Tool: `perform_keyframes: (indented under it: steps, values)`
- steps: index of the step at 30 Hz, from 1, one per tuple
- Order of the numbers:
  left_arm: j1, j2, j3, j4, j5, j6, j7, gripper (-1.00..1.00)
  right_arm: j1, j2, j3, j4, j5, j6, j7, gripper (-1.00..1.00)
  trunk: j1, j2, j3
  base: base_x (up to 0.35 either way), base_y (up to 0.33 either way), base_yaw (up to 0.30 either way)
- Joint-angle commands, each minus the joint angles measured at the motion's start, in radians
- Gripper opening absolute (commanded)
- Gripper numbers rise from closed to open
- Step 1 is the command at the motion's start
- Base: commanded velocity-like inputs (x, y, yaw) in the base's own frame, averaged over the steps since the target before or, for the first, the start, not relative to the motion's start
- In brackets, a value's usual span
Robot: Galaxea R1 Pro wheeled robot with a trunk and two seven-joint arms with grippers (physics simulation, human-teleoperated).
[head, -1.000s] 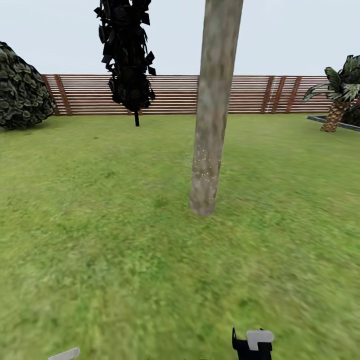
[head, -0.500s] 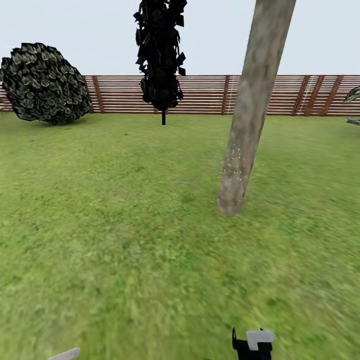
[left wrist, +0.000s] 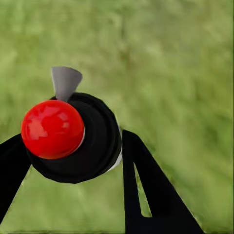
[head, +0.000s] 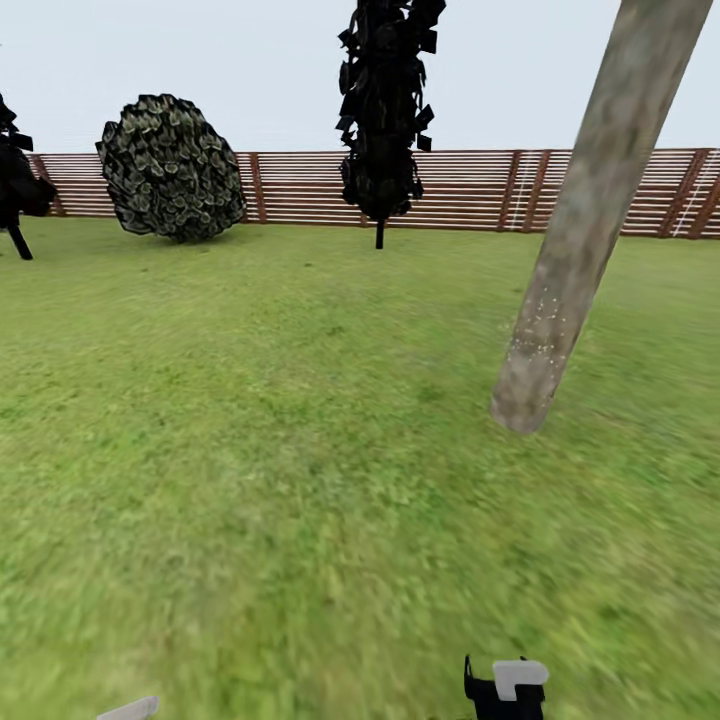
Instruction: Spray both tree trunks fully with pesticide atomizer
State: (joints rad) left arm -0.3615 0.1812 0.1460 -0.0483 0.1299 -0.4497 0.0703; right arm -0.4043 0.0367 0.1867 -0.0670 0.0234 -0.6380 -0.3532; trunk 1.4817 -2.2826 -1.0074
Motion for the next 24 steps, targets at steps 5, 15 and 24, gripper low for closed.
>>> perform_keyframes:
  steps: [5,15,24]
  values:
    - [-0.001,0.0,0.001,0.001,0.005,-0.003,-0.001,-1.0,-0.001,0.0,0.008,0.001,0.003,0.0,-0.01,1.0,-0.001,0.0,-0.001,-0.15,0.156,0.28]
    - [-0.001,0.0,0.001,0.001,0.005,-0.003,-0.001,-1.0,-0.001,0.0,0.008,0.001,0.003,0.0,-0.01,1.0,-0.001,0.0,-0.001,-0.01,0.007,0.28]
    - [-0.001,0.0,0.001,0.001,0.005,-0.003,-0.001,-1.0,-0.001,0.0,0.008,0.001,0.003,0.0,-0.01,1.0,-0.001,0.0,-0.001,0.0,0.0,0.279]
